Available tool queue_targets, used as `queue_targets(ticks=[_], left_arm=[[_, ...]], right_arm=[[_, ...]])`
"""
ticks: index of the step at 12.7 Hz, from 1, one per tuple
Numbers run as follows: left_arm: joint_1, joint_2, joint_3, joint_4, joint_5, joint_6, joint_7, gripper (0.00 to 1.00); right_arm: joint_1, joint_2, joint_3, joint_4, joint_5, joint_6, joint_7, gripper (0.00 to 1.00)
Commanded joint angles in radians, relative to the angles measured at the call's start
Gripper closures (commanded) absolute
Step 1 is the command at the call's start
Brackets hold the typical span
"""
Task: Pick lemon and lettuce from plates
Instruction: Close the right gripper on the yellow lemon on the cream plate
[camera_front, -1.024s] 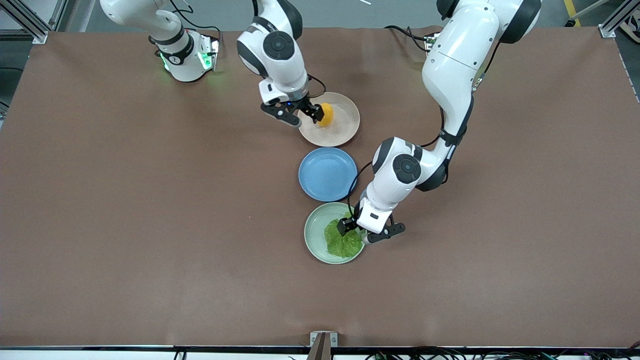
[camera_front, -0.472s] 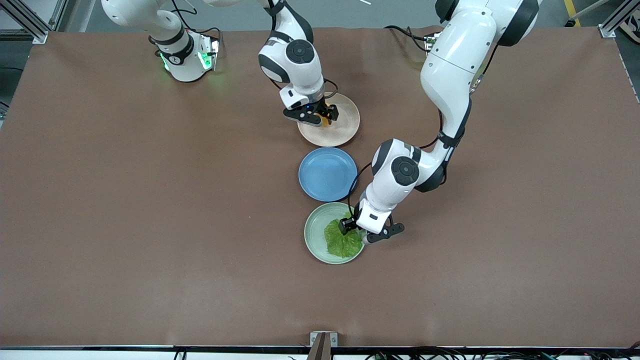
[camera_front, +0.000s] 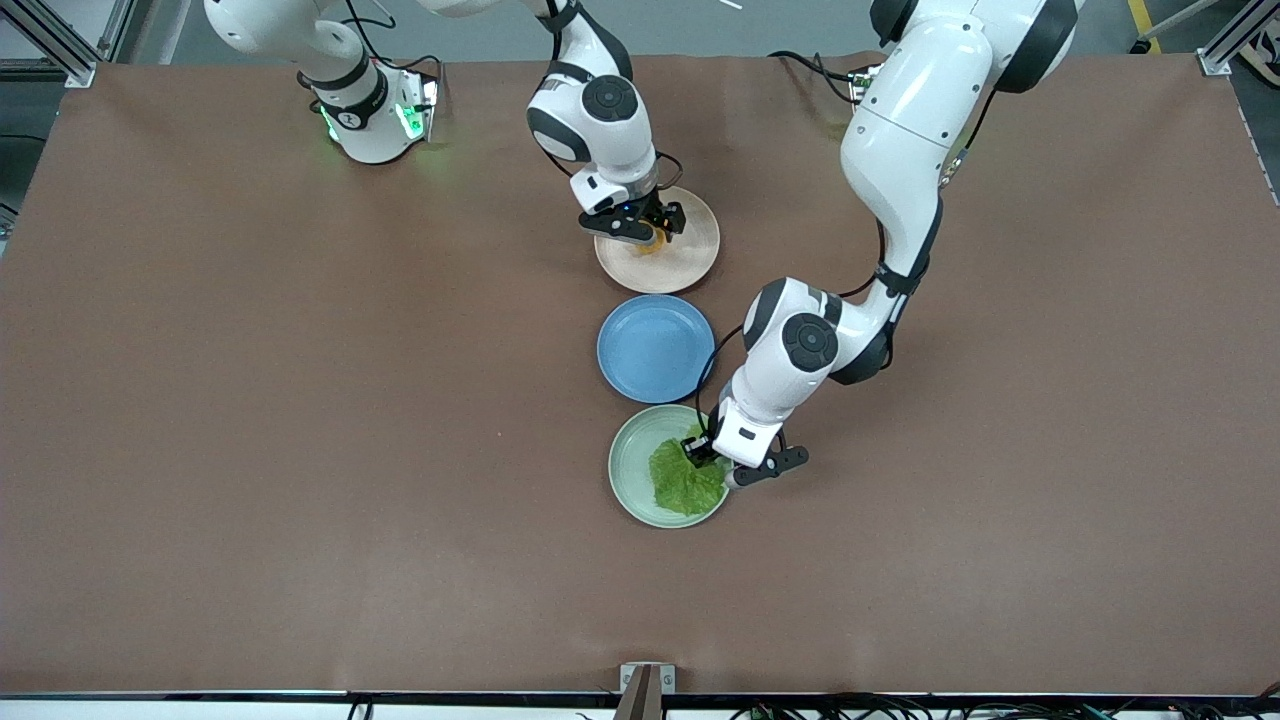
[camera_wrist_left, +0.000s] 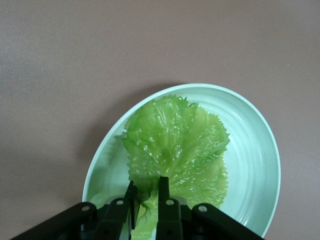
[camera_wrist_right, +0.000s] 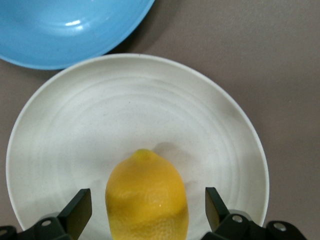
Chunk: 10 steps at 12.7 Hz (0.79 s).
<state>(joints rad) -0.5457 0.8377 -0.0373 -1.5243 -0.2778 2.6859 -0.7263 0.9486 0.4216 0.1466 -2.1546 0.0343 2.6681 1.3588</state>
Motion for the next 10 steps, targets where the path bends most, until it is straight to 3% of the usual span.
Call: queue_targets(ticks=[1,3,6,8,10], left_arm=[[-0.005,0.001,0.002,0.01,-0.012,0.009,-0.01,0.99],[-0.003,-0.006,0.002,0.015,-0.018,0.009,-0.012,1.0],[-0.002,-0.04,0.002,0.019,-0.018,0.005,-0.048,1.0],[0.0,-0.072,-0.001,0.018,-0.021,0.002,-0.061,1.0],[0.016,-0.124,-0.019,0.01,-0.021,-0.021,-0.073,1.0]], right_arm=[[0.032,0.029,-0.016,0.005,-0.019,0.033,0.051,0.05],[0.033,0.039,-0.021,0.005,-0.022,0.036,0.054,0.24],[0.018,0.025,-0.028,0.012,-0.022,0.023,0.054,0.93],[-0.019,-0.038,-0.039,0.019,-0.02,-0.037,0.037,0.99],[-0.118,-0.146,-0.036,0.06,-0.019,-0.222,-0.024,1.0]])
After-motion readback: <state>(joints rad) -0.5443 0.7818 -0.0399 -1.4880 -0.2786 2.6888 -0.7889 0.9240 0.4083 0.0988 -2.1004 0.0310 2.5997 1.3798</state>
